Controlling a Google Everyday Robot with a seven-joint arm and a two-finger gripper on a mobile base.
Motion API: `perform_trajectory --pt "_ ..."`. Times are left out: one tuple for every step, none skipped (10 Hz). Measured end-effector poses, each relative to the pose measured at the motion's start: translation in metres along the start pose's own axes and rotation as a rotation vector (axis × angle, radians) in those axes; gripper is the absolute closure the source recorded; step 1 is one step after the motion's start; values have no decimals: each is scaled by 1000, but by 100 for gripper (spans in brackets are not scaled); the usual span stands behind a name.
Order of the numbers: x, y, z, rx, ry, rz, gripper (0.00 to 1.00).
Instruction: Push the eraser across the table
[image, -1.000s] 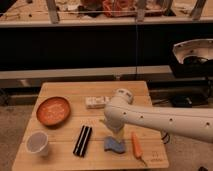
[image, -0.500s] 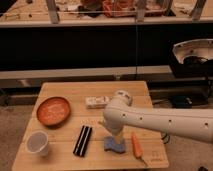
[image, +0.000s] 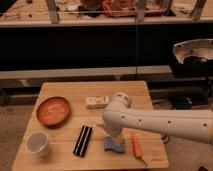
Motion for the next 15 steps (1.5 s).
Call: perform_trajectory --pt "-2 2 2 -2 -3 -4 43" --pt "-3 2 3 -2 -5 -7 52" --pt "-5 2 3 -3 -7 -12 61" --pt "-7 2 5 -3 -8 -17 73" --pt "-9 3 6 -5 -12 -18 85" --pt "-12 4 10 -8 -15 -17 93" --pt "-16 3 15 -9 -22 -21 98" --pt "-22 0 24 -12 -31 -29 100" --pt "-24 -1 27 -13 -31 -32 100" --pt "-25 -3 29 -15 -30 -36 100" --pt "-28 -5 32 -16 -33 -41 100" --pt "-30 -8 37 -17 -34 -50 100" --pt "-33 -11 41 -18 -36 -57 100" --pt "-35 -13 45 -19 -37 -65 100" --pt "-37 -16 49 -20 -40 -71 100"
